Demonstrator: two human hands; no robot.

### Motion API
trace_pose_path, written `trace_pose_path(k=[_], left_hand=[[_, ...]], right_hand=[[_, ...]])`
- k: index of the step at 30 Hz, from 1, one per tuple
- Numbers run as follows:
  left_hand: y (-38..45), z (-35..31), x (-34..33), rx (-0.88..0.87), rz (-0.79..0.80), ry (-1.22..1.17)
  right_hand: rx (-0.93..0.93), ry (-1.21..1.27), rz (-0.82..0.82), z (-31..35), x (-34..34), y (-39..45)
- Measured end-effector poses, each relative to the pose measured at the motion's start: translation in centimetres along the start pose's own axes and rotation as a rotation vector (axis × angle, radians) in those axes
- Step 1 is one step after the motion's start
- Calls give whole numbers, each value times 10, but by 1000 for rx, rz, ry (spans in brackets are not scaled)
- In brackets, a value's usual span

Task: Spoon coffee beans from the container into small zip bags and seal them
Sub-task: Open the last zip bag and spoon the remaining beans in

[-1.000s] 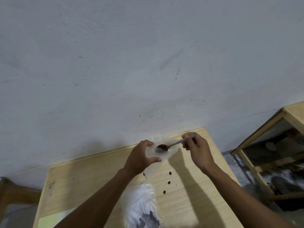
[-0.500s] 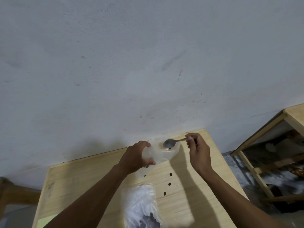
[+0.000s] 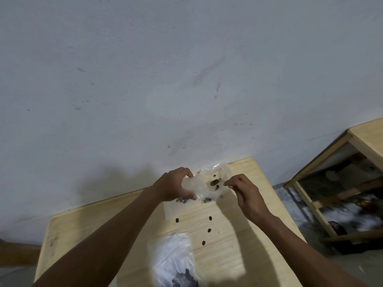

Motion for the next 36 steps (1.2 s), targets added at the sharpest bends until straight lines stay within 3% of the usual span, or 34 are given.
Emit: trace_pose_path(k=[4,10,15,21,28,36], left_hand=[[10,-5,-6,-8,43,-57],[19,-13,-32,31,188,-131],[24,-21,-47,26,207,-108],[25,-15,-60,31,191,-90],[20,-26,-78,-28,286,-81],[23,-34,-59,-186,139,63]], right_hand=[[-5,29,25,-2,-2,-8],[-172,82,-79,-27,13,-13],[-453,243,-284,-58,27,-25],[-579,309,-445,-72,31,-32],[-504,216,-388,-64,24,-38],[-75,-8,-243,-23,28,-38]])
Point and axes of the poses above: each hand's wrist, its own y-axis towards the middle knuckle, its own x-axis out of the back of the hand, z = x × y, the point moved 9 cm from there along y, towards the middle knuckle, and after that the axes turned 10 degrees about -z, right-handed, at the moved point
